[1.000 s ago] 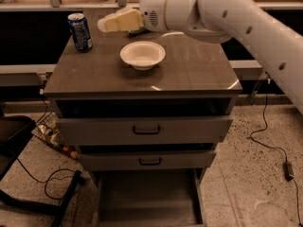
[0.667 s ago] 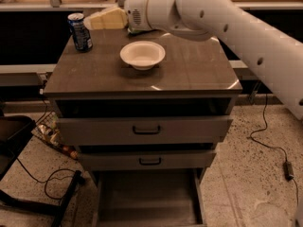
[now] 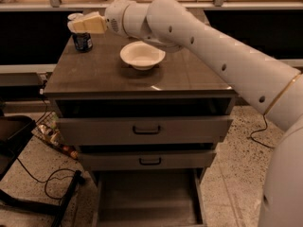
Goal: Place pepsi can into bottom drawer
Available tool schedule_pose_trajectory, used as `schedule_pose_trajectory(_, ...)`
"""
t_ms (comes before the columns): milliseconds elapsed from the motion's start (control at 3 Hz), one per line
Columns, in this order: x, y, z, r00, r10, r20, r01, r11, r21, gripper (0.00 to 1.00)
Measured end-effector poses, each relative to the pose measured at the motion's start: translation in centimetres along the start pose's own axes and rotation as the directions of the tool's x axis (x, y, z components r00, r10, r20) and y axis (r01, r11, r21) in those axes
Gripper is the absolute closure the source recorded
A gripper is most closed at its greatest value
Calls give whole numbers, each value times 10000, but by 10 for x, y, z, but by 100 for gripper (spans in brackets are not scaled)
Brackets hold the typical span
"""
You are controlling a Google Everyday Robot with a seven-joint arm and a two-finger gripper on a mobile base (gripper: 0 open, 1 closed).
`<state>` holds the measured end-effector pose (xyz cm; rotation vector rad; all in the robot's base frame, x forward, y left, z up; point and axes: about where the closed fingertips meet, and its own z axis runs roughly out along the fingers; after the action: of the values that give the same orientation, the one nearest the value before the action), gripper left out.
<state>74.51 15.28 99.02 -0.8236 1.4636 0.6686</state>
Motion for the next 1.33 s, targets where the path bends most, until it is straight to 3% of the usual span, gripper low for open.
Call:
schedule_pose_trajectory(667,6,-9,13,9997,48,-228,-46,9999,106,0)
schedule_pose_trajectory(1333,34,-51,40,9980,237,-579,-208,9985,512,0)
